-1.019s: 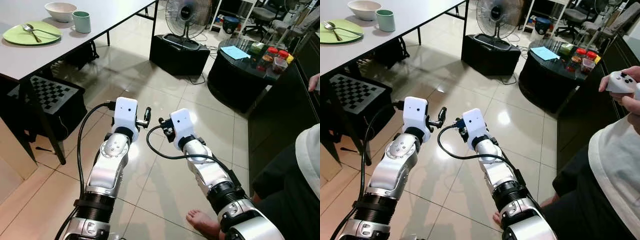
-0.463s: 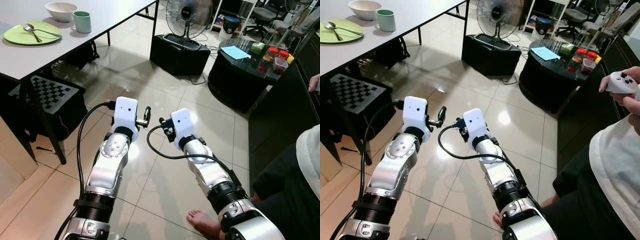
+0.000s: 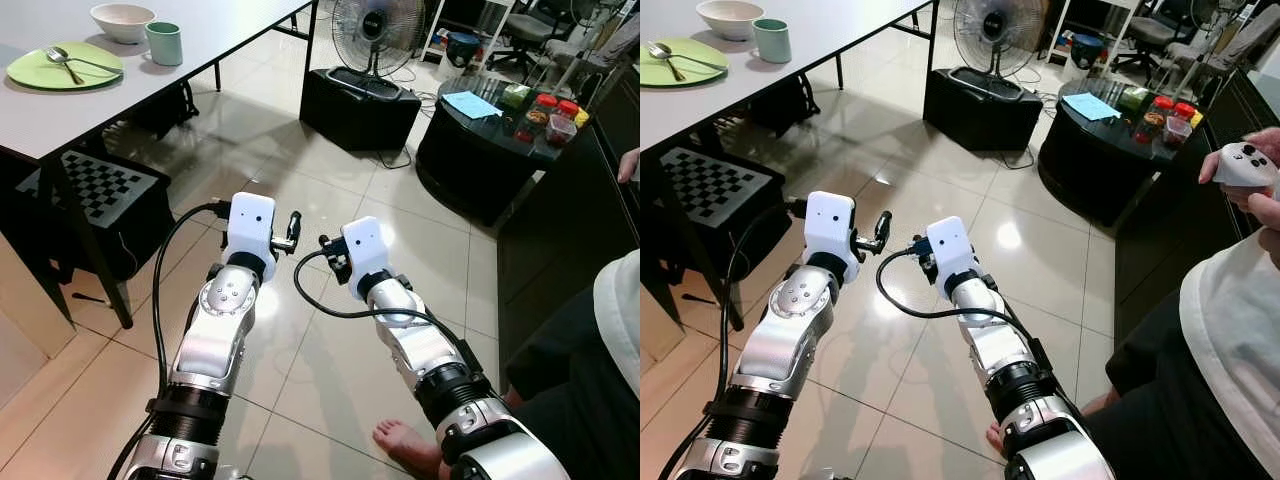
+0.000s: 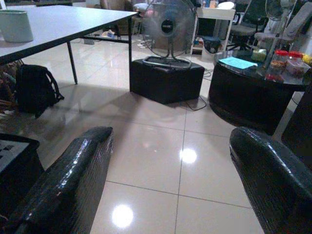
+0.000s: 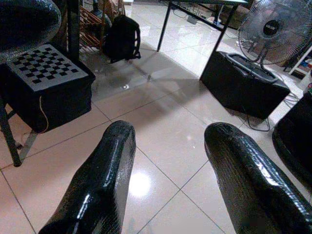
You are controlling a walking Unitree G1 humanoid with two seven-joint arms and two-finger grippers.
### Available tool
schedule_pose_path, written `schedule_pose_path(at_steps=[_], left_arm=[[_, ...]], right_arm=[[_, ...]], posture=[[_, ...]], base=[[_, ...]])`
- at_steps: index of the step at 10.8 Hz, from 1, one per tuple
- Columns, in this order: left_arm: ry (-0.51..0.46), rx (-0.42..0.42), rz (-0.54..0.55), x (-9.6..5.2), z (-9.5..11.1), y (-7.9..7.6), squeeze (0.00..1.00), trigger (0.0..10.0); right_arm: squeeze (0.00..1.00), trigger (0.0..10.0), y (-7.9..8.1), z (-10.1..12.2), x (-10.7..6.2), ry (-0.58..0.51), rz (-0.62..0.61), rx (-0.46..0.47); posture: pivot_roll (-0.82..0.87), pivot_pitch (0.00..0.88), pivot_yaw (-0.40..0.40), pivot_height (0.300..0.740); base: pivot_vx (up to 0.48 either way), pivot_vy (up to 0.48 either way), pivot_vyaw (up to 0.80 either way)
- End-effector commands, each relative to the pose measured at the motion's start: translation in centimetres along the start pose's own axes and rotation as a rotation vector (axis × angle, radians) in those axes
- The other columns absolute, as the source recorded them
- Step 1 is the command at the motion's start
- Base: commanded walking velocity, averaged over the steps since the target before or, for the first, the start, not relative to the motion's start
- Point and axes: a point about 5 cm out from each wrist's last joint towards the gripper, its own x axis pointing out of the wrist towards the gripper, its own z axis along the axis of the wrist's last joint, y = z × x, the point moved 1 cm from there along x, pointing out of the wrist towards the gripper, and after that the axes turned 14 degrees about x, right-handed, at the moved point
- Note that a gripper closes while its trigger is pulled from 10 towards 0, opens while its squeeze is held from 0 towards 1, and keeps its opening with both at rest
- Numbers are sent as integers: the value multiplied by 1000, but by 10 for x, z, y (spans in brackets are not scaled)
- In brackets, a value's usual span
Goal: Setting the table
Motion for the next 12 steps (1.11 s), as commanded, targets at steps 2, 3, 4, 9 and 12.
schedule_pose_path(at_steps=[2,3,4,9,12], left_arm=[[-31,7,-17,0,7,-6,0,10000],[-30,12,-19,-1,7,-6,0,10000],[-31,17,-22,0,7,-6,0,10000],[-32,35,-27,0,7,-7,0,10000],[-31,46,-68,-1,8,-11,0,10000]], right_arm=[[0,10000,-6,3,0,-10,-19,17],[0,10000,-6,5,0,-19,-7,6],[0,10000,-5,6,0,-24,7,21],[0,10000,-6,4,-2,-23,10,42],[0,10000,-4,3,-2,-24,19,65]], posture=[[216,0,-129,740],[216,0,-125,740],[215,0,-124,740],[214,0,-122,740],[208,0,-116,740]], base=[[0,0,0],[0,0,0],[0,0,475],[0,0,235],[297,0,0]])
